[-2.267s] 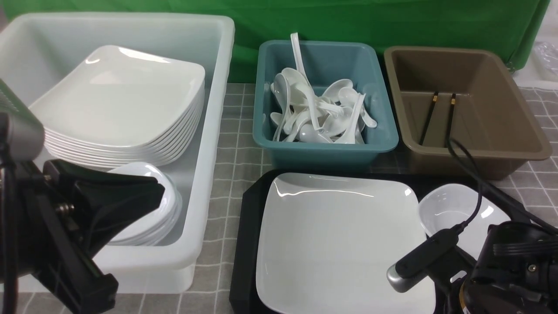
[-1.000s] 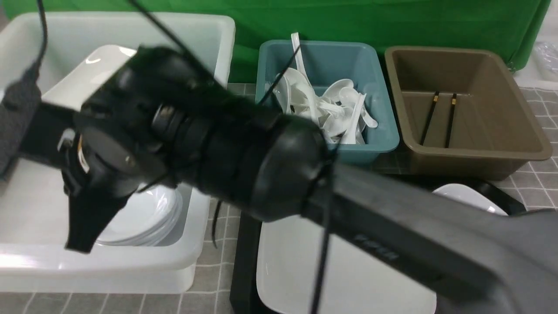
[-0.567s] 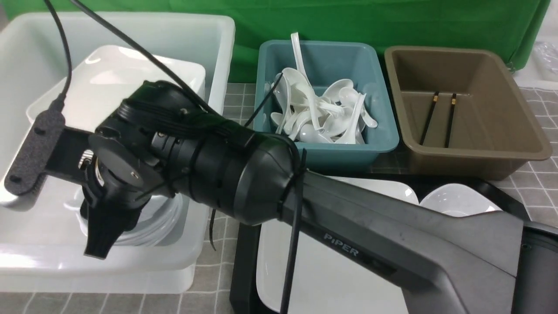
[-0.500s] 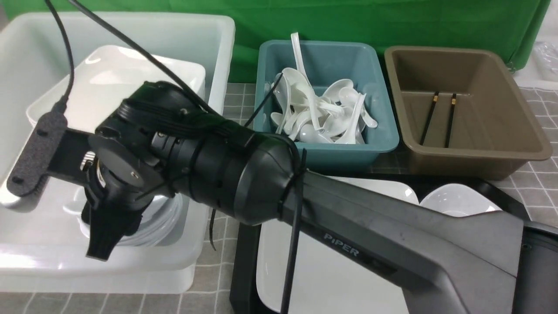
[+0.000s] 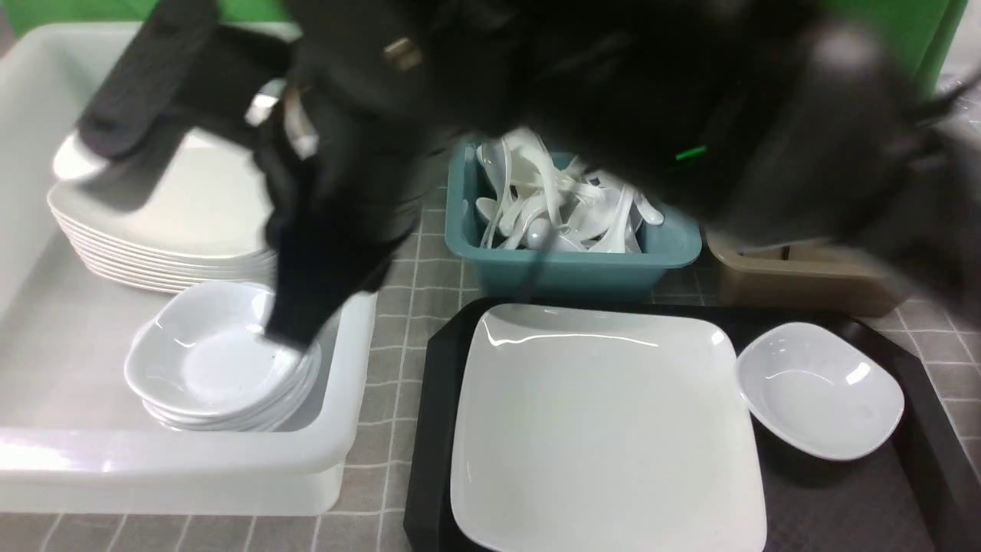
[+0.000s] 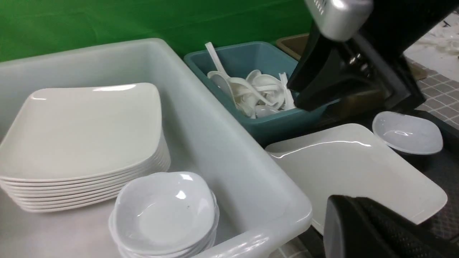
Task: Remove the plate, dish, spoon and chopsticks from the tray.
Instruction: Use the right arm to grab a small plate from the dinner plate
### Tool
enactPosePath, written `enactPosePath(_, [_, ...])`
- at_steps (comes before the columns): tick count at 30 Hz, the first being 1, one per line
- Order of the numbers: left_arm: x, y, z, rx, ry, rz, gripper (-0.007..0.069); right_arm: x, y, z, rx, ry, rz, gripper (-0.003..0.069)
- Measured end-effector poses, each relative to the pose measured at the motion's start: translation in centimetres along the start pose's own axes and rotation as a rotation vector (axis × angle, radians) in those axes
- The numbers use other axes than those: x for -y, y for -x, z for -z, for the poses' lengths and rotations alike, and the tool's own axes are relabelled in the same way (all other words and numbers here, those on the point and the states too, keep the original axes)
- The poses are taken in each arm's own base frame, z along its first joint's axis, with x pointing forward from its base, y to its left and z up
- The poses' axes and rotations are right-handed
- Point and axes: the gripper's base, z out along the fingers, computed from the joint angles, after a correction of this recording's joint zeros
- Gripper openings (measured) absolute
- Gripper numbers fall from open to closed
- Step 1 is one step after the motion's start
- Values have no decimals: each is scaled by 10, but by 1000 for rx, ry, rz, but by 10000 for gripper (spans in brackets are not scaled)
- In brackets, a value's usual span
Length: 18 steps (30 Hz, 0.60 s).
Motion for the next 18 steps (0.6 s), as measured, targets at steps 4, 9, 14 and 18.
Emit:
enactPosePath(4, [3,6,-16,-36,-39,-38,10,25,-54,24,-81,-31,-113,120])
enactPosePath(9, [5,12,-28,-34,-68,-65,10,51,-168,10,-346,-65,-287,234])
enactPosePath(14, [7,15,-29,-7,-83,-66,10,56,-252,-42,-448,-69,-405,426])
enactPosePath(18, [7,15,-29,-5,-86,-70,10,56,-289,-79,-462,-53,-435,470])
